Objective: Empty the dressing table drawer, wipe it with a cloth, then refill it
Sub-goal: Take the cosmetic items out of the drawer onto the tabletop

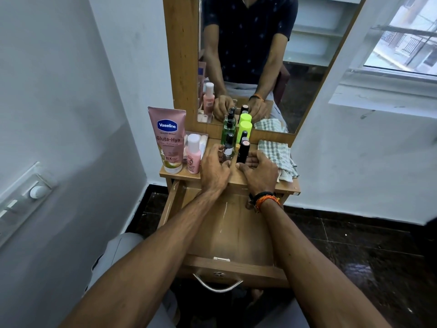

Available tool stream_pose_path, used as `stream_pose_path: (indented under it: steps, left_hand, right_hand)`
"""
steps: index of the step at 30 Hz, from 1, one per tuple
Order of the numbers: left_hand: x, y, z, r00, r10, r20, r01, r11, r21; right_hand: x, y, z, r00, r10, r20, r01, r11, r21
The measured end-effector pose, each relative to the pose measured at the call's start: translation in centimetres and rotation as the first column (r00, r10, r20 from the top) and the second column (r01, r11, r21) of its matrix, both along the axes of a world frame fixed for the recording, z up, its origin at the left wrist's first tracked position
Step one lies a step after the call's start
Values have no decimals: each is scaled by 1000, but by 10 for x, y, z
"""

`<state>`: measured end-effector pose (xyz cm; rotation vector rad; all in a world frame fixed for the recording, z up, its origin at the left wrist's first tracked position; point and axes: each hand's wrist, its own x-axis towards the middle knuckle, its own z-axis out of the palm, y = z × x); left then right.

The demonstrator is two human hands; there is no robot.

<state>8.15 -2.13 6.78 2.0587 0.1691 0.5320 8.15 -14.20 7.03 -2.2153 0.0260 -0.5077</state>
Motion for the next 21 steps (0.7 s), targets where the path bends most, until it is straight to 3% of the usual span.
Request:
stream_pose_path:
  steps: [21]
  left_hand:
    - [-1,-1,-6,1000,21,8,-21,998,-56]
  right_hand:
    - [-4,-1,0,1000,2,-8,-2,1000,11]
